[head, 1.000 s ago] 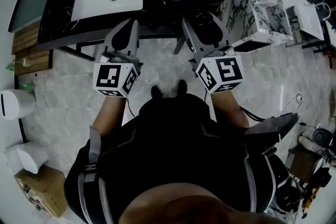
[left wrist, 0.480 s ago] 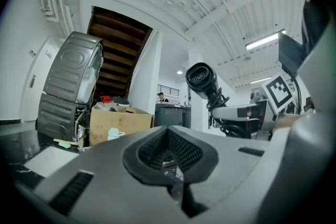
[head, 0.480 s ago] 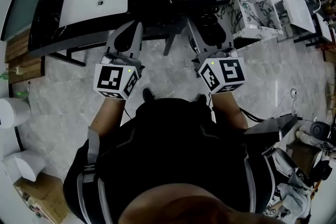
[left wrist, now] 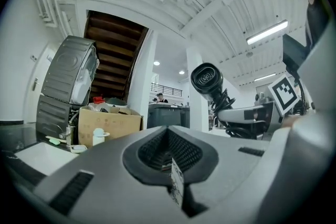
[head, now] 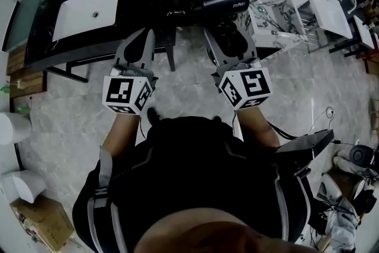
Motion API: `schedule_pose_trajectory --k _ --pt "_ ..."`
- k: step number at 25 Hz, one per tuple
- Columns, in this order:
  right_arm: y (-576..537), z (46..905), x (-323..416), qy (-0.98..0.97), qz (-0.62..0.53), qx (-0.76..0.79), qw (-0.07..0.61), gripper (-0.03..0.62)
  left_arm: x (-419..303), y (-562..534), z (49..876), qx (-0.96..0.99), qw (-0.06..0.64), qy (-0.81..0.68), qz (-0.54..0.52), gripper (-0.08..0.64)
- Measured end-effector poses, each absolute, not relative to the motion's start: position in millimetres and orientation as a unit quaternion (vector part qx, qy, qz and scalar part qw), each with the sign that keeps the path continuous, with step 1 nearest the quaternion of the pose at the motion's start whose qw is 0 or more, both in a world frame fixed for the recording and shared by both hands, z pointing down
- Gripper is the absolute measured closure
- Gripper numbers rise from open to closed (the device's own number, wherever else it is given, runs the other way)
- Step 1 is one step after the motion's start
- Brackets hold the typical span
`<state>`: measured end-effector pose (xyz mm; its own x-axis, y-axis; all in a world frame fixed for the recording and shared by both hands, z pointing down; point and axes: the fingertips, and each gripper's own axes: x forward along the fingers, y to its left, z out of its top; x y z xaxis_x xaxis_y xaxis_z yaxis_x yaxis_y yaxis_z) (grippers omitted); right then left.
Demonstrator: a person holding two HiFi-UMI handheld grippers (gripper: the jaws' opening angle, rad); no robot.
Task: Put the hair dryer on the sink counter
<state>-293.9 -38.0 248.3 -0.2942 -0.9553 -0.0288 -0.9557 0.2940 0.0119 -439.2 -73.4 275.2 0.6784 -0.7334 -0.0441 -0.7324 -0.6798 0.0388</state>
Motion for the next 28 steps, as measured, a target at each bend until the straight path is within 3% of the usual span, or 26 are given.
schedule_pose_trajectory --k 10,28 --pt "-12.0 253.6 -196.7 0.806 0.007 -0.590 0.045 0.368 -352.7 -30.7 280.3 0.913 -0.005 -0.407 0.002 0.558" --pt "63.1 280.7 -54.2 0.814 0.010 -0.580 0.039 0.368 -197.6 42.3 301.5 0.912 -0.011 -0.410 0.015 0.558"
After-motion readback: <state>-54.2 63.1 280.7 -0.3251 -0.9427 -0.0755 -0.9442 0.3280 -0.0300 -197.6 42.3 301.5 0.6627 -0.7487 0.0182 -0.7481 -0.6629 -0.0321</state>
